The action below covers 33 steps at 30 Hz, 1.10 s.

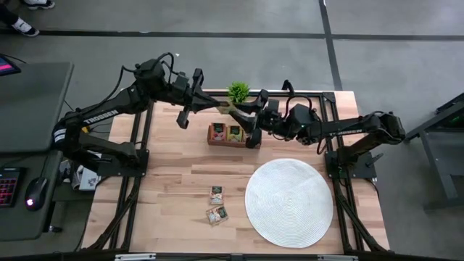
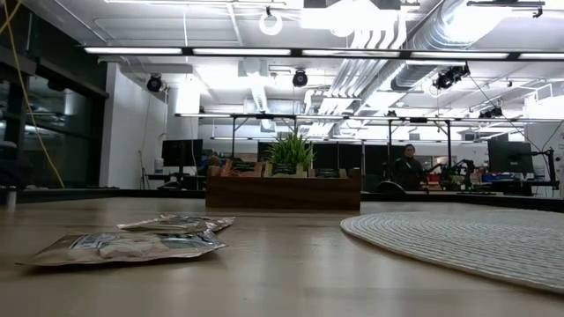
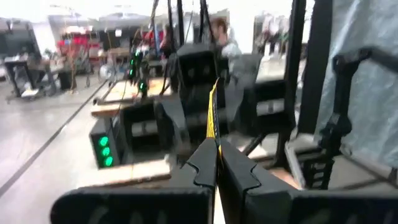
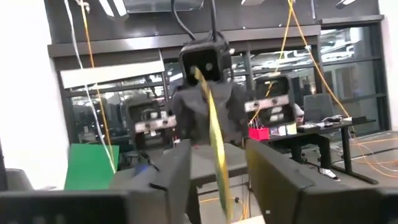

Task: Pick & Place Tea
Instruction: Put the yellow tea bag into the middle section of the wooden organizer

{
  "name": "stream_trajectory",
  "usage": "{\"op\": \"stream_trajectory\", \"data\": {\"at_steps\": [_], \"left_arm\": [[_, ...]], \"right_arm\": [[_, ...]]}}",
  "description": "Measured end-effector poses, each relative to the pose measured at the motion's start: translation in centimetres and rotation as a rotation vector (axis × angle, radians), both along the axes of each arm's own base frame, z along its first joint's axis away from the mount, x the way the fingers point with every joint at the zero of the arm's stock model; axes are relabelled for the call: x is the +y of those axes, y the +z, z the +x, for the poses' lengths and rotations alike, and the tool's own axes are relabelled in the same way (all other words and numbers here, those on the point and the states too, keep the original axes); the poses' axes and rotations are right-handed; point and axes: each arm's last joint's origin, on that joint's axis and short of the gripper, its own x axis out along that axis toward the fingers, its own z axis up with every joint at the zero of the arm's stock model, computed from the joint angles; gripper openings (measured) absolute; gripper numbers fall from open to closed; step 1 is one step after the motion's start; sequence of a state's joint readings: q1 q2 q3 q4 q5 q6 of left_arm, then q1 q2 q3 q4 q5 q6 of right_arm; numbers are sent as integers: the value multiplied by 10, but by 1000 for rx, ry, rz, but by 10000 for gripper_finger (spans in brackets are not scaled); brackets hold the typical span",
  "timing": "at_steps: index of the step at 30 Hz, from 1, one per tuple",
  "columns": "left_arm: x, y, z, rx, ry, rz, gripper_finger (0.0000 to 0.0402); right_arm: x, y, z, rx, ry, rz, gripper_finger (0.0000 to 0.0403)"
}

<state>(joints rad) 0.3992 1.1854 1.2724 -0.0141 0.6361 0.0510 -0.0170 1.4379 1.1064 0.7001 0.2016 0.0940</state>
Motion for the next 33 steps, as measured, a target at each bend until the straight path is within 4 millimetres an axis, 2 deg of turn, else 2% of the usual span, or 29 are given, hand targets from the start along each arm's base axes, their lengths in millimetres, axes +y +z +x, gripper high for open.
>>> {"op": "stream_trajectory", "data": {"at_steps": [4, 8, 10, 14, 21, 33], "left_arm": [[1, -13, 0, 115, 57, 49, 0], [3, -32, -1, 280, 120, 119, 0], [7, -43, 6, 338, 126, 144, 0], [15, -79, 27, 430, 102, 124, 0], [27, -137, 56, 525, 85, 66, 0], [42, -201, 85, 667, 174, -49, 0]], "right_arm": [[0, 10, -17, 55, -105, -8, 201], [1, 23, -41, 115, -222, 7, 217], [2, 28, -52, 132, -253, 17, 217], [5, 36, -68, 144, -282, 21, 217], [11, 40, -76, 155, -327, 6, 218], [15, 36, -75, 182, -308, 25, 220]]}}
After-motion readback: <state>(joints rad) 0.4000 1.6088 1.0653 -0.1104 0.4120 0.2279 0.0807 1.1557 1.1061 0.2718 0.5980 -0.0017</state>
